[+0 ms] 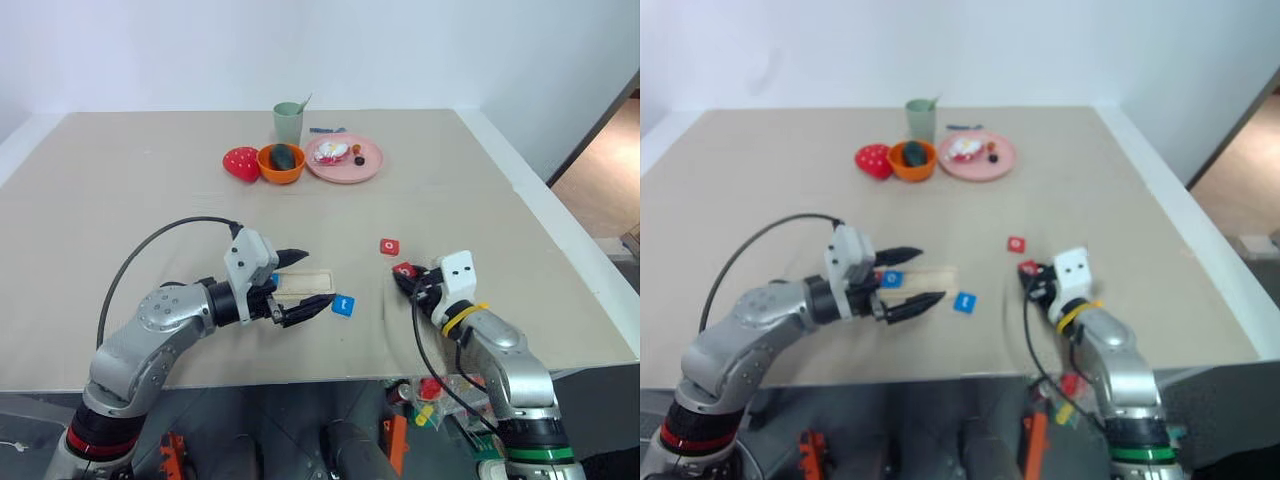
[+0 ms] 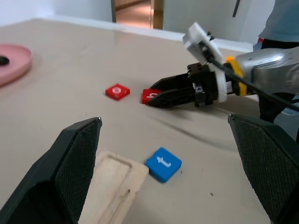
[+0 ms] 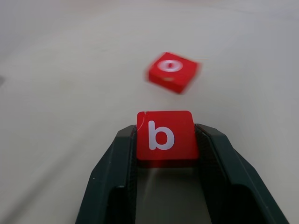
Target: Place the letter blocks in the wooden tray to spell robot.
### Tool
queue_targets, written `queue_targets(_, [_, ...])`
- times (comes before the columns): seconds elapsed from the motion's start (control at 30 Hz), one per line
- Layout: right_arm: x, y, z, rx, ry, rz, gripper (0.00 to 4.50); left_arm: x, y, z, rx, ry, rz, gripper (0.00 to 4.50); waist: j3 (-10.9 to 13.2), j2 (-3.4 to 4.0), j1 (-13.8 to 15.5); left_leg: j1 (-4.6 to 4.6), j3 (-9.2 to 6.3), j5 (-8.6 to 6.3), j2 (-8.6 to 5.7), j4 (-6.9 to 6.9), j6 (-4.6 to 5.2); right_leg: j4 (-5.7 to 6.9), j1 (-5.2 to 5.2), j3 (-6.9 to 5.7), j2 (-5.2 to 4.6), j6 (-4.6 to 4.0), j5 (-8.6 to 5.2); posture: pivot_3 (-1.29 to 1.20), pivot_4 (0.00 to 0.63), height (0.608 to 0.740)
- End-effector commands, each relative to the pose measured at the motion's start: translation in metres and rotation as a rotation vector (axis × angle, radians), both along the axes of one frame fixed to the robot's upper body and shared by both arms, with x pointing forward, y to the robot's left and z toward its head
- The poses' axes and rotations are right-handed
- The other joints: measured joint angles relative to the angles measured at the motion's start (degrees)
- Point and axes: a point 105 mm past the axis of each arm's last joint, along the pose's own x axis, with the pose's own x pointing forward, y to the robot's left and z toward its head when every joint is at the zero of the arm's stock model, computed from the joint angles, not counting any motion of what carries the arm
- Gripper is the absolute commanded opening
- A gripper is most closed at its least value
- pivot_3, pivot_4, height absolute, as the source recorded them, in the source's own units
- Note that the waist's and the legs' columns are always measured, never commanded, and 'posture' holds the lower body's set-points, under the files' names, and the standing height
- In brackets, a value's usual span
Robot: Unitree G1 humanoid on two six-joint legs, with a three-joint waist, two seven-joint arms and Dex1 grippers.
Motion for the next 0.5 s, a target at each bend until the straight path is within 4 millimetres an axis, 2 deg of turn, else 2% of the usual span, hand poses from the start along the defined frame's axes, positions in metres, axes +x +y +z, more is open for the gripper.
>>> queue_targets(0.03, [-0.013, 0.026, 0.023, 0.019, -0.044, 0.030, 1.21, -0.004, 0.002, 0.001, 0.033, -0.047, -0.015, 4.50, 0.0, 0.01, 0.0, -0.03, -0.01, 0.00, 0.01, -0.03, 0.00, 0.00, -0.04, 0.00, 0.02, -0.01, 0.00, 0.00, 0.150, 0.740])
queue_targets(0.2, [-0.018, 0.042, 0.028, 0.057, -0.030, -0.003, 1.21, -0.004, 0.005, -0.004, 0.052, -0.043, -0.007, 4.50, 0.0, 0.00, 0.1, -0.07, -0.02, 0.01, 0.00, -0.09, -0.02, -0.03, -0.07, -0.03, -0.02, -0.07, -0.04, 0.00, 0.150, 0.740])
queue_targets(0.5, [-0.016, 0.044, 0.019, 0.115, 0.032, -0.045, 1.21, -0.004, 0.006, -0.009, 0.079, -0.046, -0.002, 4.50, 0.0, 0.01, 0.0, -0.11, 0.00, 0.01, -0.01, -0.15, -0.01, -0.07, -0.11, -0.03, -0.05, -0.14, -0.10, 0.00, 0.150, 0.740])
